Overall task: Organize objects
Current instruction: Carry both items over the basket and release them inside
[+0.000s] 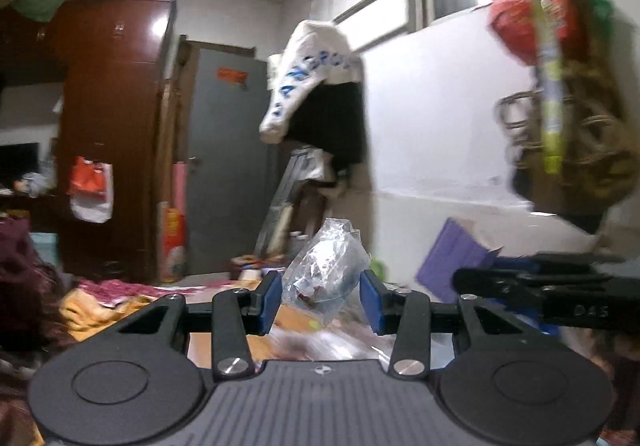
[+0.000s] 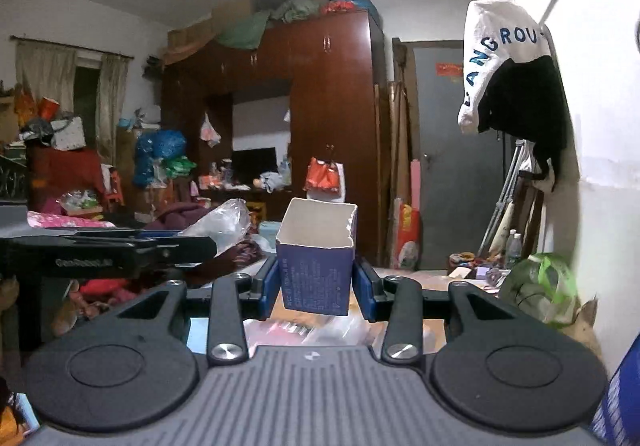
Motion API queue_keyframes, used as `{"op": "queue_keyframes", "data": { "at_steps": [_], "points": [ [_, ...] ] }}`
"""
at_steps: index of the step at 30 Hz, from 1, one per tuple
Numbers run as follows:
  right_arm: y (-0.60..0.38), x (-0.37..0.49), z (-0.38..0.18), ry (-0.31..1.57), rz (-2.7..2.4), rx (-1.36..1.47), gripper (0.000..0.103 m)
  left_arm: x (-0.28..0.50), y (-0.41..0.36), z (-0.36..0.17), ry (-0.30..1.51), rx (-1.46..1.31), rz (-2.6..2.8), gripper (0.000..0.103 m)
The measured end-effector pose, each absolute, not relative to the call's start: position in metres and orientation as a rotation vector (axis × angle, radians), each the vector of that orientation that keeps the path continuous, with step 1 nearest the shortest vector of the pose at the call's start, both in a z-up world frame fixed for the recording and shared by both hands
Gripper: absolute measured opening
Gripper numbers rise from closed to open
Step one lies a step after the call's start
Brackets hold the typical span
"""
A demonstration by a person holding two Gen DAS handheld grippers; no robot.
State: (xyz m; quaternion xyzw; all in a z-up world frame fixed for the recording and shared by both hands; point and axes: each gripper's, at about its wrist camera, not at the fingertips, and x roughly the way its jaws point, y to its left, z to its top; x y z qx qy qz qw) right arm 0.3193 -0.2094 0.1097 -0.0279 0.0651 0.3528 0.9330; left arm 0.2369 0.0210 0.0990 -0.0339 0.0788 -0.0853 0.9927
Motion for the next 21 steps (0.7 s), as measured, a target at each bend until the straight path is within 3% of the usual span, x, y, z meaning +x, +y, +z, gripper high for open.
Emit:
{"op": "queue_keyframes", "data": {
  "at_steps": [3, 4, 5, 6, 8, 10, 12, 14, 21],
  "points": [
    [-0.197, 0.352, 0.112, 0.166, 0.698, -0.101, 0.049, 0.269, 0.021, 0.096, 0.208, -0.063, -0.14, 0.052],
    [-0.194, 0.363, 0.108, 0.187, 0.695, -0.099, 0.066, 0.277, 0.021, 0.09, 0.226, -0.053, -0.116, 0.071],
    [-0.193, 0.369, 0.102, 0.2, 0.691, -0.087, 0.076, 0.286, 0.021, 0.084, 0.265, -0.047, -0.107, 0.084],
    [-0.195, 0.374, 0.097, 0.213, 0.686, -0.074, 0.088, 0.291, 0.022, 0.079, 0.287, -0.053, -0.12, 0.084],
    [-0.201, 0.377, 0.09, 0.229, 0.692, -0.054, 0.088, 0.29, 0.027, 0.072, 0.288, -0.08, -0.15, 0.083],
    [-0.212, 0.37, 0.091, 0.202, 0.682, -0.044, 0.103, 0.282, 0.031, 0.073, 0.263, -0.089, -0.154, 0.084],
    [-0.219, 0.359, 0.095, 0.158, 0.66, -0.053, 0.103, 0.272, 0.033, 0.077, 0.231, -0.083, -0.152, 0.09],
    [-0.224, 0.349, 0.099, 0.145, 0.638, -0.081, 0.103, 0.262, 0.032, 0.08, 0.204, -0.057, -0.149, 0.103],
    [-0.235, 0.325, 0.084, 0.182, 0.55, -0.08, 0.103, 0.246, 0.012, 0.072, 0.282, 0.033, -0.128, 0.103]
  ]
}}
